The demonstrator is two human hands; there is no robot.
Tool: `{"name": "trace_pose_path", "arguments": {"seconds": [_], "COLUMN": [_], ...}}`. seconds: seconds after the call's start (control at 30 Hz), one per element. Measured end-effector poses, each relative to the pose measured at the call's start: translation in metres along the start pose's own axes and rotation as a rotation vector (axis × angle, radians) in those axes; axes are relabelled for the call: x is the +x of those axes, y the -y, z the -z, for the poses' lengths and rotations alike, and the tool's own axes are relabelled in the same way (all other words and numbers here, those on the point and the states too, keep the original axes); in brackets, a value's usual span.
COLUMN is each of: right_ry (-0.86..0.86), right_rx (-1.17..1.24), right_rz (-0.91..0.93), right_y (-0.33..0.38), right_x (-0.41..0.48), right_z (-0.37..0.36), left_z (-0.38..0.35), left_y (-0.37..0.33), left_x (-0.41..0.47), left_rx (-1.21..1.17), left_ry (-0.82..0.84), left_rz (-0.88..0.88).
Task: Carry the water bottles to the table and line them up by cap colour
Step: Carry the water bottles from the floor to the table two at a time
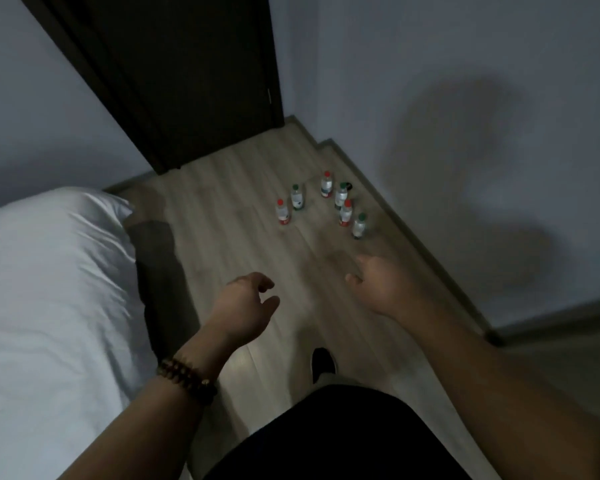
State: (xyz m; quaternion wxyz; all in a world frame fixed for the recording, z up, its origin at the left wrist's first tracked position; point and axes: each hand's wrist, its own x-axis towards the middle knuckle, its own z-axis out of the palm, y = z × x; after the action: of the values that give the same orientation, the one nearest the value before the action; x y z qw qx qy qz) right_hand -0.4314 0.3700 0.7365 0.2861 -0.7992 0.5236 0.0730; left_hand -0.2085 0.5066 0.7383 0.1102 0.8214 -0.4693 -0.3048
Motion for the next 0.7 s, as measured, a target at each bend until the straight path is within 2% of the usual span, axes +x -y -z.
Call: {"name": "trace_pose_path", "arguments": {"seconds": [0.17,0.33,0.5,0.7], "right_ry": [-0.043,-0.016,-0.031,-0.076], "right_rx": [-0.040,-0.099,-0.011,0.114], "right_rz": [0.061,0.030,-0.095,-0.311], "right_y": [0.055,0.105,0.157,0.234], "right_x": [0.089,0.166,0.237,0.302], "right_z": [0.051,0.061,0.054,0.042], "left_z": [0.058,0.108,0.168,0.248], "left_y": [0.002,0.028,0.065,0.109], "left_x": [0.079,0.157,0.253,0.358], "left_rx": [-0.016,-0.025,0.014,0.143], "left_ry": [-0.059,0.000,0.045,0.176], "left_rz": [0.016,-0.001,-0.107,-0.285]}}
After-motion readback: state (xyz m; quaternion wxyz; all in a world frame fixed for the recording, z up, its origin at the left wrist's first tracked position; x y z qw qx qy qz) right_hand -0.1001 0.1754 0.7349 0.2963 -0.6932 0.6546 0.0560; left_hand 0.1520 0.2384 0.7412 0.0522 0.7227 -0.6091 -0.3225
